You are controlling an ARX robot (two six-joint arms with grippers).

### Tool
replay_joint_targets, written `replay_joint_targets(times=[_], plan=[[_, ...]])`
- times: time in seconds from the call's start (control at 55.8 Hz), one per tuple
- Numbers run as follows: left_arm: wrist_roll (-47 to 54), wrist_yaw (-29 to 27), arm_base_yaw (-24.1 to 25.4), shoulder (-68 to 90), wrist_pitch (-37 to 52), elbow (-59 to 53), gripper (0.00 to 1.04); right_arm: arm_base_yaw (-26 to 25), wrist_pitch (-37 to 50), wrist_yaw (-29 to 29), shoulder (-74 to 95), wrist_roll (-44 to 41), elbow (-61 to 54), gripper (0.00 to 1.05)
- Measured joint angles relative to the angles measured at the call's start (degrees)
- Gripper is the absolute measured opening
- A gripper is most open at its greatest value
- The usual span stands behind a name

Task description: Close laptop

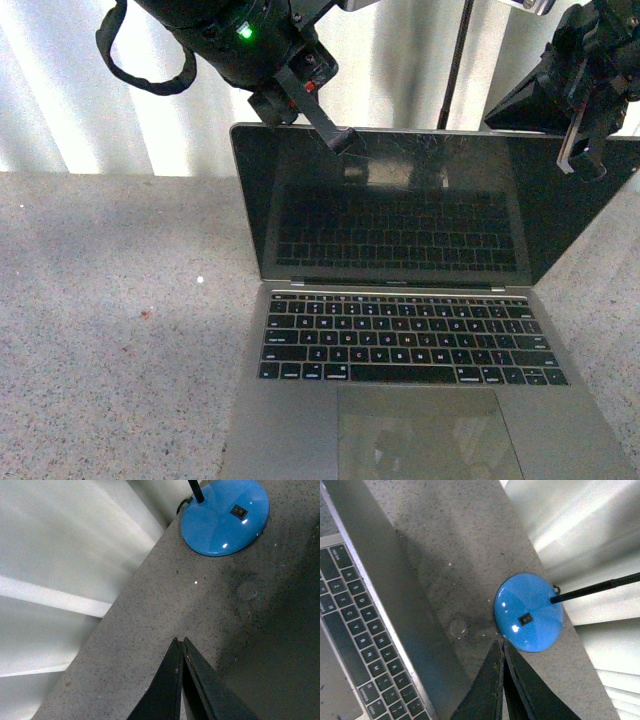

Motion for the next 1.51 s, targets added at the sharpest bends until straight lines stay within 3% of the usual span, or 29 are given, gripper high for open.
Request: replay_joint_targets(times=[0.592,0.879,1.507], plan=[[-0.6,2.1,-0.9,-2.1,-2.1,-6.8,0.04,0.1,-2.0,0.4,-2.5,-5.0,-6.8,0.03],[-4.9,6.1,-2.1,-4.7,-2.5,-11.0,0.04,0.6,-2.0,0.7,-2.5,-7.0,-8.7,0.03],[-11.3,7.0,-4.4,-6.3,3.8,-18.4,0.04,3.2,-1.2,1.3,-2.1,-8.4,-11.8,0.03]])
